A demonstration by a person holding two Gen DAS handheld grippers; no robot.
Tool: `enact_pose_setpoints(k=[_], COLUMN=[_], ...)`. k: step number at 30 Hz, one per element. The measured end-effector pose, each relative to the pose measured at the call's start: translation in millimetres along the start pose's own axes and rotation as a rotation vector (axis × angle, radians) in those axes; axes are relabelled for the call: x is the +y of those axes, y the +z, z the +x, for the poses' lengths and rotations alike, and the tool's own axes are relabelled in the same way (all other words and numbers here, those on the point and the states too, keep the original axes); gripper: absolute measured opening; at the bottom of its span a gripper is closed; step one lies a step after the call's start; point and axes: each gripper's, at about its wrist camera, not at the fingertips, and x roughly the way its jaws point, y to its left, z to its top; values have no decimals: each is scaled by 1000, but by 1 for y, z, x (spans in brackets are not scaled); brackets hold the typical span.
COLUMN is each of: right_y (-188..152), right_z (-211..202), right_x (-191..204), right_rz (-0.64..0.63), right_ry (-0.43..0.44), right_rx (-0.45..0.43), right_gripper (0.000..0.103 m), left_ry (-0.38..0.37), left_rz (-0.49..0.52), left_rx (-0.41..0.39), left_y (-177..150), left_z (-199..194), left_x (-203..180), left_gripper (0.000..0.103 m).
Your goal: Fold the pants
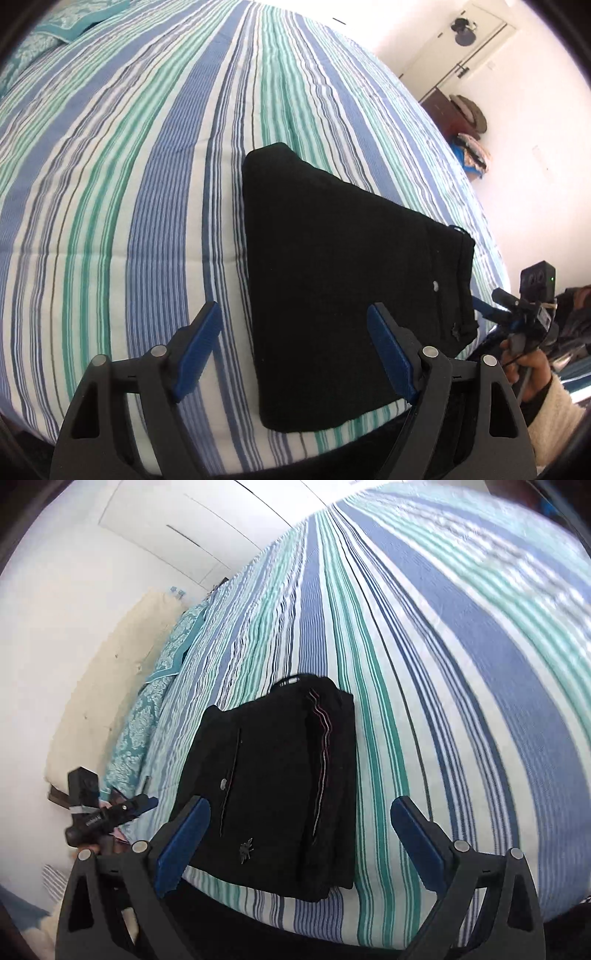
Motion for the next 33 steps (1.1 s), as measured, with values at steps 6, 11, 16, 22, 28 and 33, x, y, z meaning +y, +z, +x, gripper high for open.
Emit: enact_pose_setpoints(k=[6,11,16,22,28,33], right_y=[-2,3,2,13,50,77], right_z=[66,75,67,47,57,102], right_x=[-4,-2,7,60,94,84], right_rz=[-2,-32,-76,-220,-254,-201], right_ry=[73,102,141,210,238,98], right_rx=[156,213,205,124,67,124], right_gripper=[103,74,40,35,35,63], left_ry=[-117,-155,-132,-149,-77,284], left_rz=[-35,-51,-11,-10,-22,-20], left_rx=[137,134,69,-45,-139,-105], left_y=[-4,-4,-2,14,56,57], left_z=[64,65,35,-11,-23,8], left_x=[1,-3,-9,-17,-5,0], left_gripper=[83,79,27,25,30,55])
